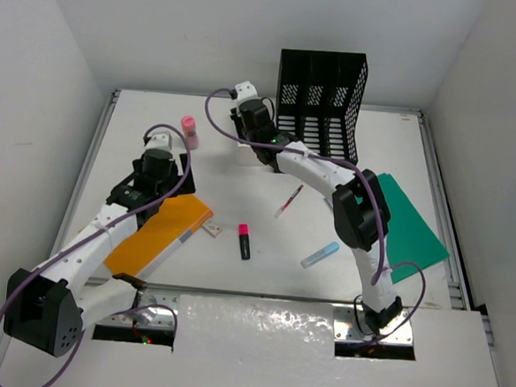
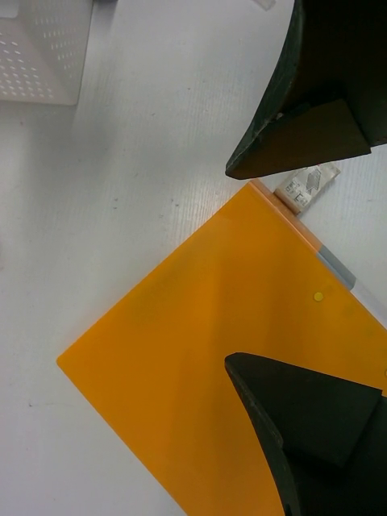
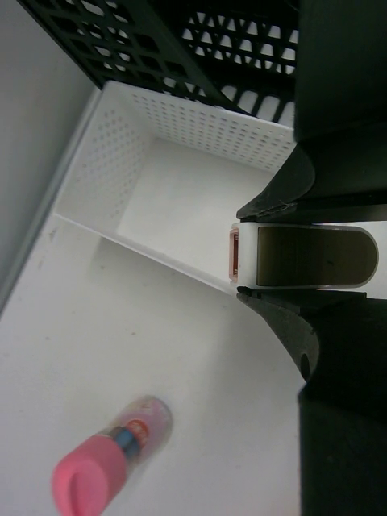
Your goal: Organize the desk
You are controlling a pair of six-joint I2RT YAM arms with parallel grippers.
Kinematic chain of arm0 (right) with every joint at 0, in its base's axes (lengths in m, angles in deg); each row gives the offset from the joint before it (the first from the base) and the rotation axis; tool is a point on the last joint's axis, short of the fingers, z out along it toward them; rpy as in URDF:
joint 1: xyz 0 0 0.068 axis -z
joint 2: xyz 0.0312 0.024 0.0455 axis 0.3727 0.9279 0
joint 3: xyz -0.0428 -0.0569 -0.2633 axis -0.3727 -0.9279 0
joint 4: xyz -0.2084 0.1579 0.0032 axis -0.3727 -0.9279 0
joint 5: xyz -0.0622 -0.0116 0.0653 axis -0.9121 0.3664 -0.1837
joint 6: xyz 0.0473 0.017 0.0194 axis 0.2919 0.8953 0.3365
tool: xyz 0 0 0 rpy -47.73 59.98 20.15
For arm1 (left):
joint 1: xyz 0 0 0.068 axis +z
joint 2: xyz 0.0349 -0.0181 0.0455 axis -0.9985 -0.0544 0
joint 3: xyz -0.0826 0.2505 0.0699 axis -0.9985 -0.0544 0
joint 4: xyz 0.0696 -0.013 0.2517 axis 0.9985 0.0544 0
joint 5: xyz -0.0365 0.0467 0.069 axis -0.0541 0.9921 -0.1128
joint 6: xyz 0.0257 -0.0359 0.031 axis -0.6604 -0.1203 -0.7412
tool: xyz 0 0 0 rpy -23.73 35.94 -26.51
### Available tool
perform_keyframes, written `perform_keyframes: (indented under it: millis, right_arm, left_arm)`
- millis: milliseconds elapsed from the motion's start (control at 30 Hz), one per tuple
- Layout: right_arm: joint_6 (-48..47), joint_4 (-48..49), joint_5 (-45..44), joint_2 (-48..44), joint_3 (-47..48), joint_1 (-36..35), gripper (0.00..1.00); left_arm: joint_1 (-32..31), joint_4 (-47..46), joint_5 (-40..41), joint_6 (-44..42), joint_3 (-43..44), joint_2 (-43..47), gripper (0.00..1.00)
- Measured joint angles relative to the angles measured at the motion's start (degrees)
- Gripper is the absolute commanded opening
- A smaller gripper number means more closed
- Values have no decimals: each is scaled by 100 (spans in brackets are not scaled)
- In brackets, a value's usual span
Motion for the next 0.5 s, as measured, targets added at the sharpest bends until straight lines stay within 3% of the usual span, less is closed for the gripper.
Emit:
perform_keyframes:
  millis: [500]
  right_arm:
    - [-501, 1250, -844, 1058, 280, 0, 0]
  left_arm:
    - [-79, 20, 83, 0, -4, -2, 86]
